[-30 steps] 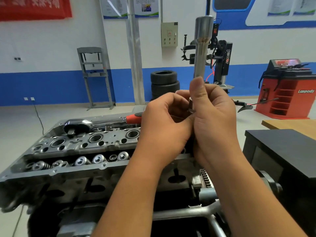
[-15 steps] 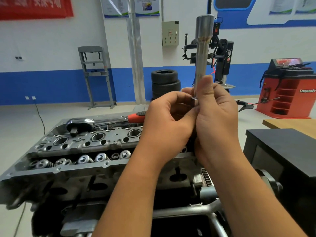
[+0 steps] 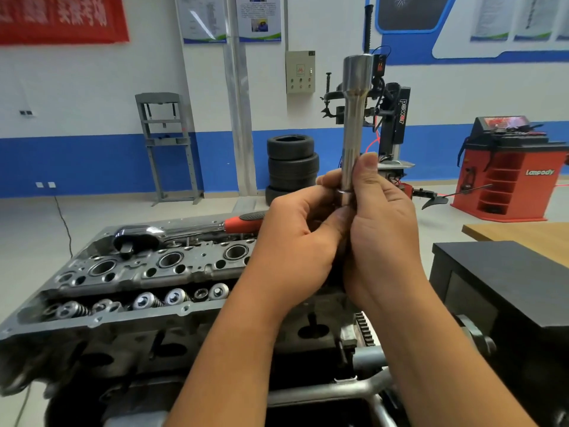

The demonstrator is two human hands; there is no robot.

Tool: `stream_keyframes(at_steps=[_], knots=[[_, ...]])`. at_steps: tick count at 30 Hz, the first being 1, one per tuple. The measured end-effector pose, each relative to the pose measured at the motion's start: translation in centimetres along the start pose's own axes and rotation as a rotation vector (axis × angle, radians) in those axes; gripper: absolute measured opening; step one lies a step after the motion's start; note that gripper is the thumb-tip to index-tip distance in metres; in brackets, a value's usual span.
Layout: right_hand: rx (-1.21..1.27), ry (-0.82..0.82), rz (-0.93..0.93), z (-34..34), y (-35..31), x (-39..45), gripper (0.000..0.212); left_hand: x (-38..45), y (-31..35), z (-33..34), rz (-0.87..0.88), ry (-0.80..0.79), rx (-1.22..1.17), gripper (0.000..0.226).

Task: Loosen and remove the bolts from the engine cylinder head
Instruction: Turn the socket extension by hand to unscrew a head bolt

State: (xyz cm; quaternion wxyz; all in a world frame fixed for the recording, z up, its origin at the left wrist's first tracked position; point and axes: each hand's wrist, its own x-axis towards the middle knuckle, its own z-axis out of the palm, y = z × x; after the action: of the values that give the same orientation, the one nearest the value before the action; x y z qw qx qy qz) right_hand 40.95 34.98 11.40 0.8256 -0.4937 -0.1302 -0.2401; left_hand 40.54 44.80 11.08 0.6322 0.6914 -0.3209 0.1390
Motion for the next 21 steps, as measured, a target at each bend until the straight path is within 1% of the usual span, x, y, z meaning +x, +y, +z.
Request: stream_keyframes(at_steps=[2,5,6,8,10,12,14,18,21], knots=[[0.056,-0.009,-0.008,-0.1,0.0,0.0,0.037,0.1,-0.2,0.0,0.007,0.072,0.023,0.018],[0.067,-0.025,-0.017,-0.3,-0.1,0.1,0.037,0.1,-0.7,-0.1,-0.026,0.189,0.039,0.013],[0.057,-0.04,-0.014,-0.4,-0.1,0.1,0.037,0.1,-0.8,-0.3,-0.031,0.191,0.02,0.011],[-0.004,-0.073,-0.014,-0.5,-0.4,0.0,0.039,0.1,-0.7,-0.6,-0.033,0.104,-0.066,0.009],[-0.11,-0.1,-0.042,-0.4,-0.7,-0.1,0.046,-0.1,-0.5,-0.8,-0.044,0.013,-0.144,0.018],[-0.183,-0.117,-0.081,-0.4,-1.0,-0.1,0.051,-0.1,-0.3,-0.9,-0.058,-0.009,-0.163,0.023],[-0.211,-0.127,-0.088,-0.5,-1.3,0.1,0.049,-0.1,-0.3,-0.8,-0.053,0.017,-0.13,0.024],[-0.177,-0.175,-0.055,-1.2,-1.6,0.3,0.037,0.0,-0.5,-0.7,-0.035,0.123,-0.107,0.013],[-0.19,-0.148,-0.12,-1.2,-1.3,0.1,0.038,0.0,-0.6,-0.8,-0.025,0.143,-0.1,0.015]])
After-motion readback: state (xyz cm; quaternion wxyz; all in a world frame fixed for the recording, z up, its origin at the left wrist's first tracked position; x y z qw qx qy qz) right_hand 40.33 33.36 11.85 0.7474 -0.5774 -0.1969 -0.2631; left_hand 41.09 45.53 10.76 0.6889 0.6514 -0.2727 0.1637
